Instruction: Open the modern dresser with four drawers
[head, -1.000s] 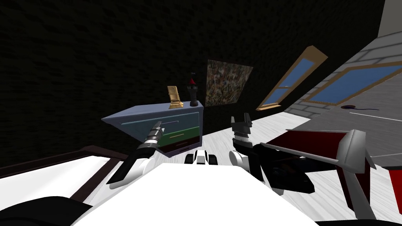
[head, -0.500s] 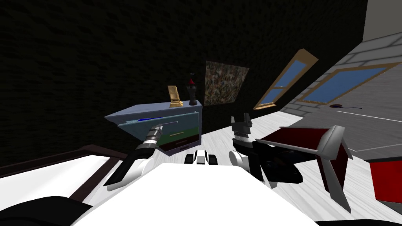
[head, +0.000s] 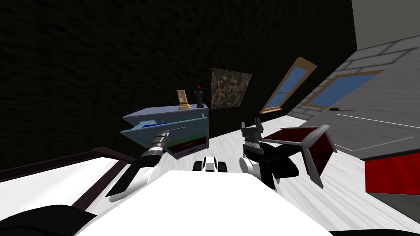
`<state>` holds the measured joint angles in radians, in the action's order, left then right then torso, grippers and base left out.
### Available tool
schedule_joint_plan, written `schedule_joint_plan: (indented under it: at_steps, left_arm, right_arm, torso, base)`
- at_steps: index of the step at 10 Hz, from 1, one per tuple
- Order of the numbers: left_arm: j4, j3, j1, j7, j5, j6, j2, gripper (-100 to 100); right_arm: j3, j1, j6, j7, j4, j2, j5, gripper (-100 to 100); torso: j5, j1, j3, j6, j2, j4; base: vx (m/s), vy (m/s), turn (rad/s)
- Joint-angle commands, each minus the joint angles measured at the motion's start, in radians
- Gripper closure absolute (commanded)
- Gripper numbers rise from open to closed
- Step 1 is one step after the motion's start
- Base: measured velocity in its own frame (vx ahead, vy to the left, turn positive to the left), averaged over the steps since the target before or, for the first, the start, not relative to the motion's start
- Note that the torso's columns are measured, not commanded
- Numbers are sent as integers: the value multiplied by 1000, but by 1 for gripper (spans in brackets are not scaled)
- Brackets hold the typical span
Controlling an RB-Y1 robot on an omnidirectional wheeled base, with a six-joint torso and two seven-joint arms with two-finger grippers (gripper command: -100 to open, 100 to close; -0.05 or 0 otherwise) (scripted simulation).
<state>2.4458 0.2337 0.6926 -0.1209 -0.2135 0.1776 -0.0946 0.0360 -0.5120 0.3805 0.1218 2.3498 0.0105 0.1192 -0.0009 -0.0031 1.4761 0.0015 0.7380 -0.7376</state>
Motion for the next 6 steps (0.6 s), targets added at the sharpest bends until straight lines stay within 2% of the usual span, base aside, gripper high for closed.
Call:
schedule_joint_plan:
  at_steps: [1,2,6]
  left_arm:
    - [9,7,6,-4,2,6,11,100]
    - [39,42,11,12,-28,36,-10,-100]
    - [104,112,26,40,-85,99,-45,-100]
  right_arm:
    - [0,0,0,0,0,0,0,0]
    - [0,0,0,0,0,0,0,0]
    - [0,-1,0,0,0,0,0,0]
  torso:
    - [0,0,-1,0,2,0]
    - [0,0,-2,-1,2,-1]
    - [0,4,3,-1,-5,0]
  base:
    - [-192,-49,-63]
    - [-75,-39,-10]
    - [47,-17,7]
